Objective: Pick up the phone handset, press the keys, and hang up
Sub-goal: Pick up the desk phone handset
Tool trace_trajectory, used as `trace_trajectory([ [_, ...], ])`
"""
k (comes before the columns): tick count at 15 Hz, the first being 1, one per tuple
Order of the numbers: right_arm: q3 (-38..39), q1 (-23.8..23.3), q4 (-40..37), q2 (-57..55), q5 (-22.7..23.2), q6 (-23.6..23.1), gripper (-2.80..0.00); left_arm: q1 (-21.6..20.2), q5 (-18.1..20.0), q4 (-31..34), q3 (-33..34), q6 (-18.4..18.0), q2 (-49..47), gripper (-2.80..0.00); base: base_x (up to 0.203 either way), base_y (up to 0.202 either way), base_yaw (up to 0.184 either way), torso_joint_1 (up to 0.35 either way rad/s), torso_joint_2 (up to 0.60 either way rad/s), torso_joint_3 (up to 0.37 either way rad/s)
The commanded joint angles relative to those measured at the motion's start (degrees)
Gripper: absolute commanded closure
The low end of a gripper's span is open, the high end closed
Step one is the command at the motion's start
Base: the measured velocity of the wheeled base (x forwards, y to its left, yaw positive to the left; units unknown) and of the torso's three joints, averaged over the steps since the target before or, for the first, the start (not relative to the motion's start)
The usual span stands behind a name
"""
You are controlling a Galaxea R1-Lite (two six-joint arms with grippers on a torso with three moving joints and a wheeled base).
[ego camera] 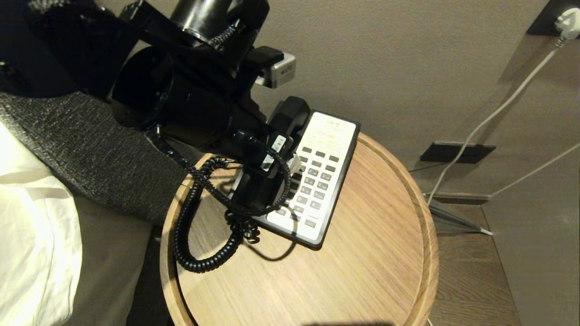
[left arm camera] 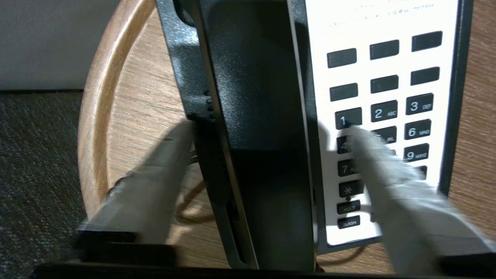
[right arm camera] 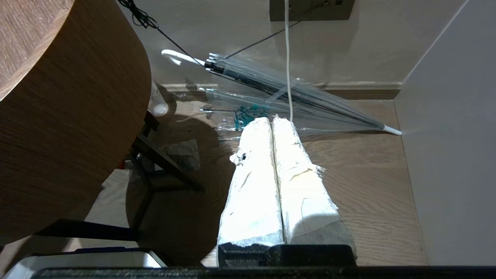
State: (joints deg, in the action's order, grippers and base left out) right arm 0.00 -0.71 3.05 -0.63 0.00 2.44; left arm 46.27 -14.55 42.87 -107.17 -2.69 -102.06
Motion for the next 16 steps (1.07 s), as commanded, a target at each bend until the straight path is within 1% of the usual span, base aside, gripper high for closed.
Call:
trace_trajectory([
  [1,1.2,0.0,0.0,0.0,0.0,0.0,0.0,0.0,0.1,0.4,0.3,0.2,0.3,0.0,0.0,0.0,0.0,0.0,0.0,0.0],
  [7,1.2,0.0,0.0,0.0,0.0,0.0,0.0,0.0,0.1,0.3,0.6,0.5,0.8,0.0,0.0,0.0,0.0,0.0,0.0,0.0],
  [9,1.2,0.0,0.0,0.0,0.0,0.0,0.0,0.3,0.1,0.6,0.5,1.6,1.3,0.0,0.0,0.0,0.0,0.0,0.0,0.0],
  [11,1.2,0.0,0.0,0.0,0.0,0.0,0.0,0.5,-0.2,0.7,0.5,1.7,2.6,0.0,0.0,0.0,0.0,0.0,0.0,0.0],
  [14,1.2,0.0,0.0,0.0,0.0,0.0,0.0,0.5,-0.2,0.8,0.7,3.2,6.4,0.0,0.0,0.0,0.0,0.0,0.0,0.0],
  [16,1.2,0.0,0.0,0.0,0.0,0.0,0.0,0.5,-0.4,0.9,0.5,5.2,9.7,0.0,0.0,0.0,0.0,0.0,0.0,0.0],
])
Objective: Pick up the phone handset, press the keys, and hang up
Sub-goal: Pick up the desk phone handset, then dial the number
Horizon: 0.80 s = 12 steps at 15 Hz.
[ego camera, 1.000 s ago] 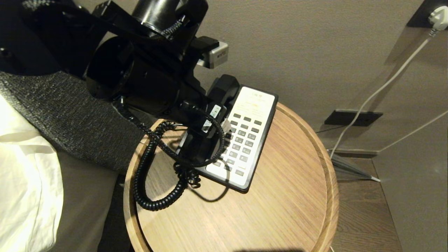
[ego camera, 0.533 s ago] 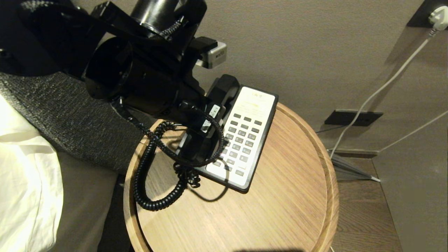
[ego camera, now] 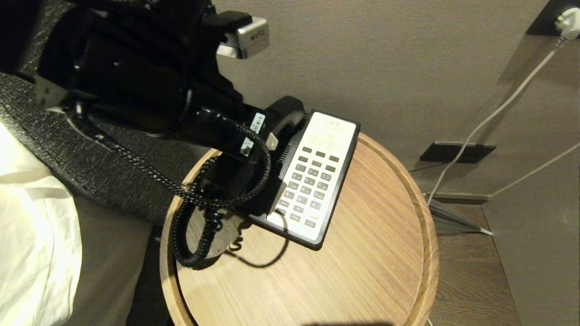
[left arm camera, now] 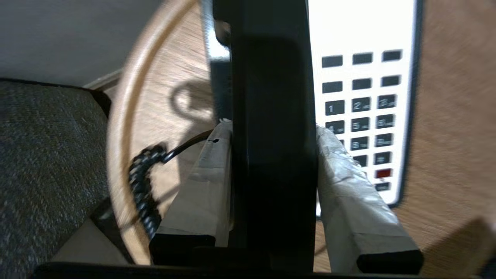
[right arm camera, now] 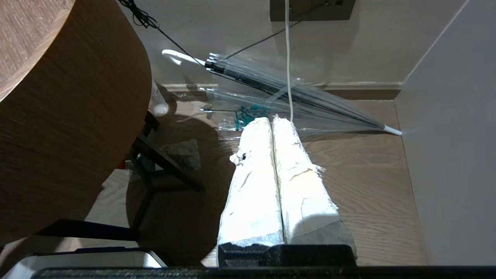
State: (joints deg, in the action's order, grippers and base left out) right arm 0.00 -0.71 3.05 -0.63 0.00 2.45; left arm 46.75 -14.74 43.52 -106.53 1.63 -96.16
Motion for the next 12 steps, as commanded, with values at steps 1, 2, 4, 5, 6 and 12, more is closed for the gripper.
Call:
trace_trajectory([
  [1,1.2,0.0,0.0,0.0,0.0,0.0,0.0,0.0,-0.3,0.3,0.0,2.4,5.9,0.0,0.0,0.0,0.0,0.0,0.0,0.0],
  [2,1.2,0.0,0.0,0.0,0.0,0.0,0.0,-0.1,-0.3,0.3,0.3,4.3,8.1,0.0,0.0,0.0,0.0,0.0,0.0,0.0],
  [4,1.2,0.0,0.0,0.0,0.0,0.0,0.0,0.0,0.1,-0.3,1.0,11.7,13.0,0.0,0.0,0.0,0.0,0.0,0.0,0.0],
  [5,1.2,0.0,0.0,0.0,0.0,0.0,0.0,0.2,0.8,-0.5,1.5,16.6,15.8,0.0,0.0,0.0,0.0,0.0,0.0,0.0],
  [6,1.2,0.0,0.0,0.0,0.0,-0.6,0.0,0.6,2.2,-0.7,2.2,20.9,18.5,0.0,0.0,0.0,0.0,0.0,0.0,0.0],
  [12,-2.3,0.0,0.3,0.0,1.0,0.0,0.0,1.1,10.2,-11.9,18.1,41.8,37.7,0.0,0.0,0.0,0.0,0.0,0.0,0.0],
])
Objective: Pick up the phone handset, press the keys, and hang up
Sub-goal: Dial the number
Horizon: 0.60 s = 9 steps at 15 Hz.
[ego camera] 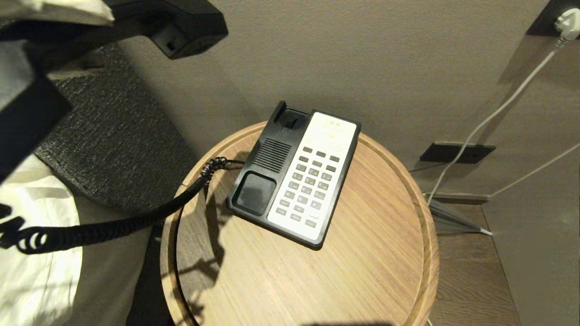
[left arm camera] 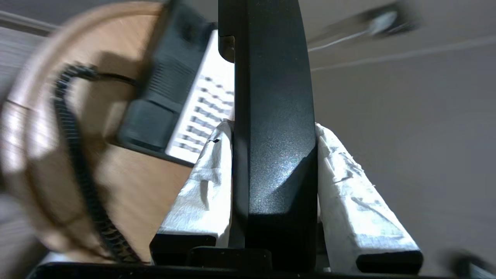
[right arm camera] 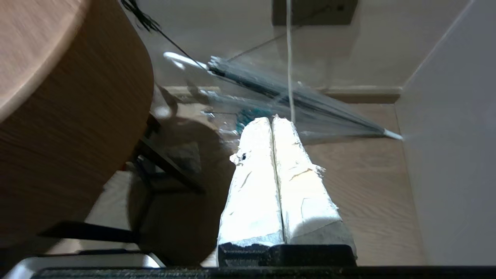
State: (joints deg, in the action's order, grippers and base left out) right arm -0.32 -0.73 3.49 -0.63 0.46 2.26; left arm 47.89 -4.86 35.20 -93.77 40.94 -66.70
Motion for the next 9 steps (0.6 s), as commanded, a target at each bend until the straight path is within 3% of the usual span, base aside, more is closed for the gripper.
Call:
trace_trajectory([
  [1,-6.8,0.0,-3.1,0.0,3.8,0.6,0.0,0.0,0.9,-7.6,9.9,3.4,11.4,0.0,0.0,0.0,0.0,0.0,0.0,0.0],
  [3,-19.9,0.0,-14.9,0.0,10.0,2.5,0.0,0.0,1.5,-12.5,17.5,4.1,17.8,0.0,0.0,0.0,0.0,0.0,0.0,0.0],
  [5,-33.0,0.0,-27.3,0.0,18.1,7.2,0.0,-0.2,1.4,-16.3,24.3,4.5,22.9,0.0,0.0,0.0,0.0,0.0,0.0,0.0],
  [7,-41.0,0.0,-32.4,-1.6,24.4,10.8,0.0,-1.0,1.9,-23.1,27.9,4.7,25.5,0.0,0.0,0.0,0.0,0.0,0.0,0.0],
  [9,-45.7,0.0,-33.4,-9.9,26.7,14.2,0.0,-1.0,2.0,-23.7,28.3,4.7,27.1,0.0,0.0,0.0,0.0,0.0,0.0,0.0],
])
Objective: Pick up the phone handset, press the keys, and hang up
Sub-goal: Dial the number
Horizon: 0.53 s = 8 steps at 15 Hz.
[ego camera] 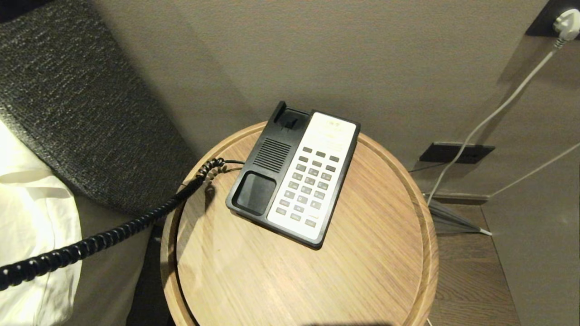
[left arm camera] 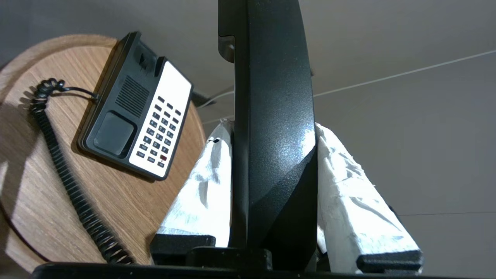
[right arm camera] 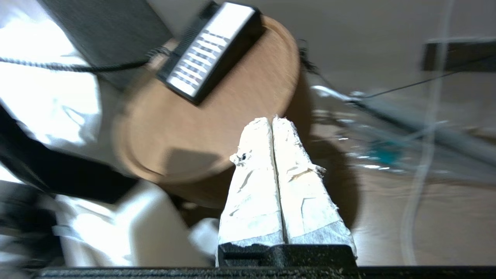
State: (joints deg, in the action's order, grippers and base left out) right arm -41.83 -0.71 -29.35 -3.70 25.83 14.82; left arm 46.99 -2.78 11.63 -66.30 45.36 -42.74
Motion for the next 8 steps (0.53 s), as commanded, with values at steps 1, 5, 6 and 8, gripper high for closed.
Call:
trace_trajectory([
  [1,-6.2,0.0,-0.1,-13.3,3.4,3.0,0.0,-0.1,-0.1,-0.2,0.9,0.2,4.0,0.0,0.0,0.0,0.0,0.0,0.0,0.0],
  [5,-10.4,-0.2,7.7,-39.0,9.5,1.6,0.0,-1.9,1.5,-3.3,3.4,0.2,4.6,0.0,0.0,0.0,0.0,0.0,0.0,0.0],
  [6,-11.7,-0.2,9.8,-45.3,10.1,-0.4,0.0,-2.5,2.6,-4.3,3.3,0.3,4.2,0.0,0.0,0.0,0.0,0.0,0.0,0.0],
  [8,-15.6,1.4,12.6,-56.2,10.0,-4.3,0.0,-2.5,2.7,-4.2,2.9,0.2,4.0,0.0,0.0,0.0,0.0,0.0,0.0,0.0],
])
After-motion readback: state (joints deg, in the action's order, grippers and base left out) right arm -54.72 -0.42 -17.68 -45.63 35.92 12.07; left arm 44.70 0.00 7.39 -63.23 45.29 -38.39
